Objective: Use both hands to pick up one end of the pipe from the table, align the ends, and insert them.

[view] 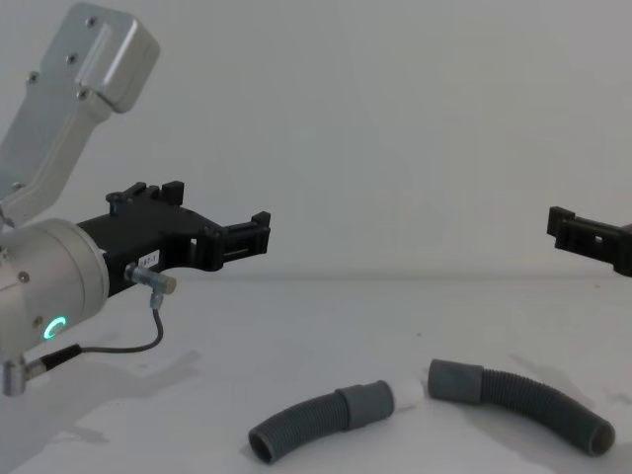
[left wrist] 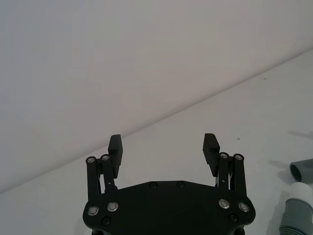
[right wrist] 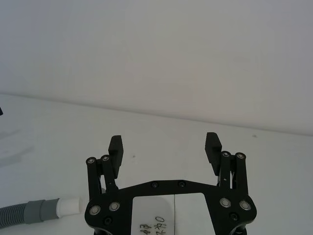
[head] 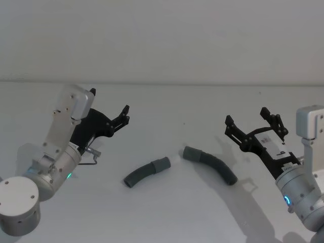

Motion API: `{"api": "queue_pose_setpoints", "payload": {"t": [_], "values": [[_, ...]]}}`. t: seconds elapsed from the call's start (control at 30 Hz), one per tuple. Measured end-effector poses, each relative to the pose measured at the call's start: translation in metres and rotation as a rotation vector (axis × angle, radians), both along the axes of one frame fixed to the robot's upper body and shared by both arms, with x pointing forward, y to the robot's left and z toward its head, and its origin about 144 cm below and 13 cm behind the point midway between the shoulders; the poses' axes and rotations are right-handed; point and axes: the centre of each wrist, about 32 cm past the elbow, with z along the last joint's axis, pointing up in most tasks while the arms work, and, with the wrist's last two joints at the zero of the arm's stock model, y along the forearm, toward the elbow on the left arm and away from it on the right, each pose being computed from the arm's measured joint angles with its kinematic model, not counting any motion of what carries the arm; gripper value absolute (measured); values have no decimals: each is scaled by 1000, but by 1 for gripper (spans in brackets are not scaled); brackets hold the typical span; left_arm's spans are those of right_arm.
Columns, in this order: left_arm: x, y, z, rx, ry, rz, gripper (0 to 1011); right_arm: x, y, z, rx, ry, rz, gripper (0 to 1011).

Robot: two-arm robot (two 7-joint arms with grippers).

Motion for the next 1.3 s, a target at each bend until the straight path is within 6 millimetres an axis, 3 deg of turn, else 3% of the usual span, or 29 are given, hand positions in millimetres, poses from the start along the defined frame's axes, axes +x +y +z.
{"api": "queue_pose_setpoints", "payload": {"t": [0.43, 1.3], "values": [[6, 2, 2, 14, 13, -37, 1001, 7, -4, 1, -3, 23, 38, 1001], [42, 27, 14, 144, 214, -376, 1001, 42, -39, 17, -65, 257, 247, 1001]]}}
